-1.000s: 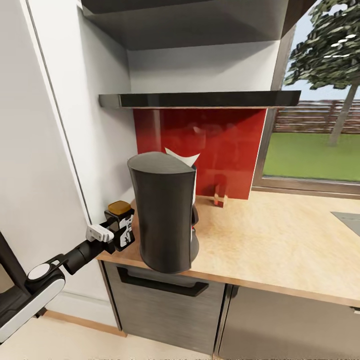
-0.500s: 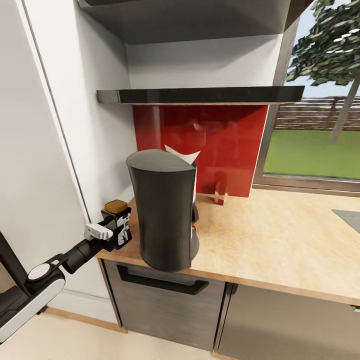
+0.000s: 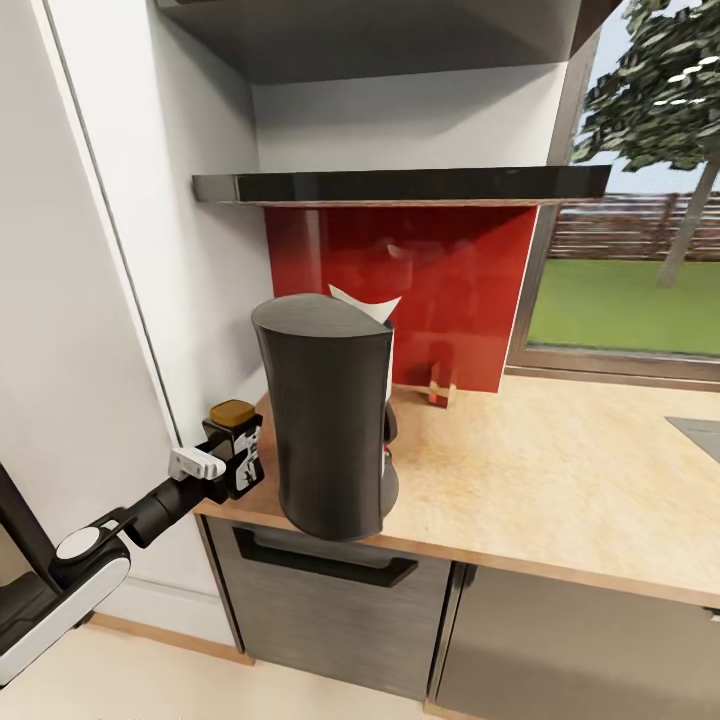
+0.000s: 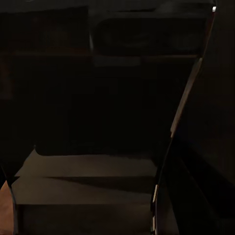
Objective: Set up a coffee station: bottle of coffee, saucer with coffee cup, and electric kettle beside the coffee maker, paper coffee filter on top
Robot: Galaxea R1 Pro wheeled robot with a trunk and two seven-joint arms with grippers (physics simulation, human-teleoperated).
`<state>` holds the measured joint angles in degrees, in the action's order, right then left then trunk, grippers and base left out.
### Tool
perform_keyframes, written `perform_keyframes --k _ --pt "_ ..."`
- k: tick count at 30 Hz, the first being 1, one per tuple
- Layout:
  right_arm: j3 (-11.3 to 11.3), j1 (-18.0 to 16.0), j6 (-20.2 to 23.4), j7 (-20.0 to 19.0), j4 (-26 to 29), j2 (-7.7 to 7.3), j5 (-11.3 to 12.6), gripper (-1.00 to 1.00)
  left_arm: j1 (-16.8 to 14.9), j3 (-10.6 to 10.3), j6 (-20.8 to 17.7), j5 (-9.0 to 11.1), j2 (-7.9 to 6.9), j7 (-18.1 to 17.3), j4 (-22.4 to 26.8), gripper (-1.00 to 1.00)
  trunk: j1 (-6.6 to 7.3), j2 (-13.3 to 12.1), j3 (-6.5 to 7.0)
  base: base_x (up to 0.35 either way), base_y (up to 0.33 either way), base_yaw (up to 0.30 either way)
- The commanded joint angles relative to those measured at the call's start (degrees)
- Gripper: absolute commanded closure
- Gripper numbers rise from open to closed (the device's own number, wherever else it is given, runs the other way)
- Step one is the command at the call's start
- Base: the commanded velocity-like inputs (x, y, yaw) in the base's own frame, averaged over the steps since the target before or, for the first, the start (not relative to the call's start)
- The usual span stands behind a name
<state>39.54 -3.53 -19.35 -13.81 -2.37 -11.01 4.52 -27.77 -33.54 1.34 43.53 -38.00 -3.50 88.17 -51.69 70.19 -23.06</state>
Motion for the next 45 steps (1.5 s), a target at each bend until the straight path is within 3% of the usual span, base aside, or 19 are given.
perform_keyframes --k 1,17,45 --pt "0.27 -0.08 -0.34 -0.32 -0.21 0.02 0.49 -1.0 -0.09 -0.14 0.15 0.51 -0.04 -0.1 -0.01 1.0 -0.23 0.46 -0.25 0.0 0.0 0.0" --pt "0.27 -0.08 -0.34 -0.3 -0.2 0.02 0.49 -1.0 -0.09 -0.13 0.15 0.49 -0.04 -0.1 -0.01 1.0 -2.42 4.47 -2.04 0.0 0.0 0.0" --pt "0.67 -0.08 -0.43 -0.34 -0.18 0.02 0.32 -1.0 -0.09 -0.12 0.15 0.48 -0.06 -0.02 -0.1 1.0 -2.42 4.47 -2.04 0.013 0.0 0.0"
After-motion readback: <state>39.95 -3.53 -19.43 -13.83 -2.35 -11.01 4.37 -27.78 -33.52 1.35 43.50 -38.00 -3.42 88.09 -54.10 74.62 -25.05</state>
